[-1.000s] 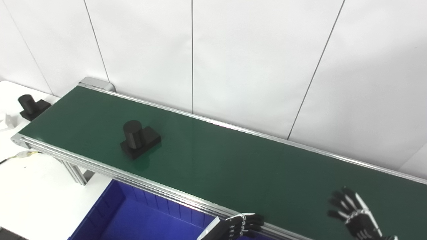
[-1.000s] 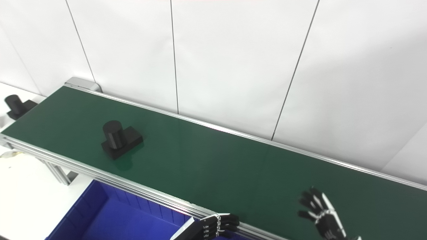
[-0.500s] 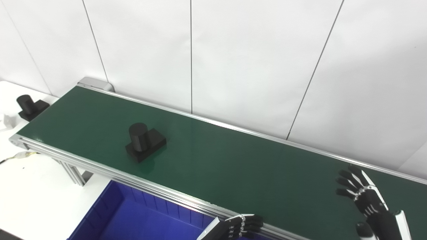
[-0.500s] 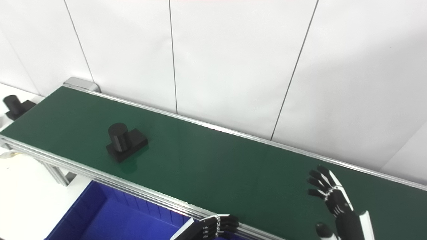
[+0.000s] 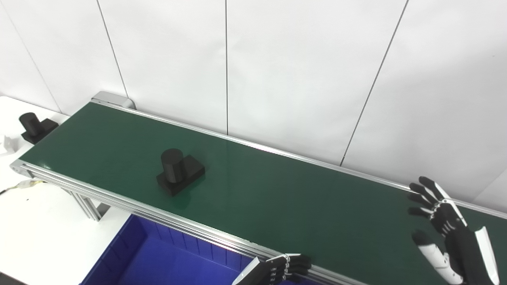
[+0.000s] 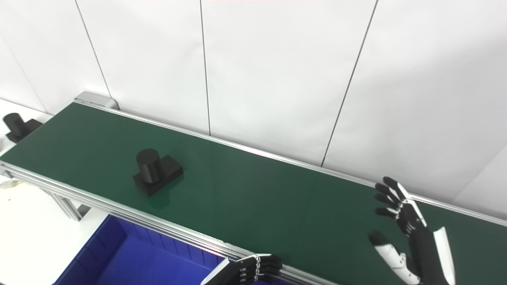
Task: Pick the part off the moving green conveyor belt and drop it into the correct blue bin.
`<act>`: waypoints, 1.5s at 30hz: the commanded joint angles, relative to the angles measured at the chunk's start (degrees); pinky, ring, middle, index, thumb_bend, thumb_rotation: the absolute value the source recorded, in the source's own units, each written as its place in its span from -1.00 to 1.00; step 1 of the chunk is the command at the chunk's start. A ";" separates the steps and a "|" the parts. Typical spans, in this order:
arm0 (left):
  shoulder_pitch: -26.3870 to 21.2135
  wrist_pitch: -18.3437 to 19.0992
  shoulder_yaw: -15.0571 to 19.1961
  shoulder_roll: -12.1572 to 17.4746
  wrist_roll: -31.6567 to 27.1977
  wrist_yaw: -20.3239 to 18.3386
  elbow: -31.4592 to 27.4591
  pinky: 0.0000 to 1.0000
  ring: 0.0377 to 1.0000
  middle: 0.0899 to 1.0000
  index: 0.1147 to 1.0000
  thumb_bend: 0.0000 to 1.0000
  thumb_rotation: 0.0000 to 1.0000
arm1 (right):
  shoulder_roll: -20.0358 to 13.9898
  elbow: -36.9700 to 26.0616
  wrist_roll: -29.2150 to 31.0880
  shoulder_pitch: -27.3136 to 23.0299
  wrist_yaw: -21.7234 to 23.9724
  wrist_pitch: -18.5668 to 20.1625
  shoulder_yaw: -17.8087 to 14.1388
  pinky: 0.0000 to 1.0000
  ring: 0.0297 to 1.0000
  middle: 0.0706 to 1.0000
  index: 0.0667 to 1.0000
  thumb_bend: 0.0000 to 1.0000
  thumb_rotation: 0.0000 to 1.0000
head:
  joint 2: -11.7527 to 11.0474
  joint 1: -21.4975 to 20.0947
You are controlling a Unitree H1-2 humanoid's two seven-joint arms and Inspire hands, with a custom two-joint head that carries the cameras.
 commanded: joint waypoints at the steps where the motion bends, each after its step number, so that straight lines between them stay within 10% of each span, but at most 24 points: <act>1: -0.97 -2.23 0.17 0.21 -1.13 -0.74 -0.89 0.52 0.59 0.60 0.56 1.00 -0.26 | -0.50 -0.29 1.16 -3.17 0.02 0.22 -0.39 0.45 0.63 0.68 0.77 0.16 0.43 | 0.20 -0.31; 8: -0.92 -2.08 -0.01 0.65 -1.37 -1.04 -1.36 0.52 0.59 0.59 0.56 1.00 -0.25 | -0.26 3.85 1.14 -7.67 0.43 0.08 0.69 0.48 0.60 0.64 0.71 0.24 0.16 | 0.73 -0.91; 45: -0.25 -1.13 -1.60 -1.06 0.10 -0.50 -2.36 0.59 0.63 0.64 0.62 1.00 -0.14 | 7.05 20.24 -2.16 -21.58 1.72 4.91 8.47 0.52 0.65 0.66 0.72 0.56 0.00 | 2.62 -0.87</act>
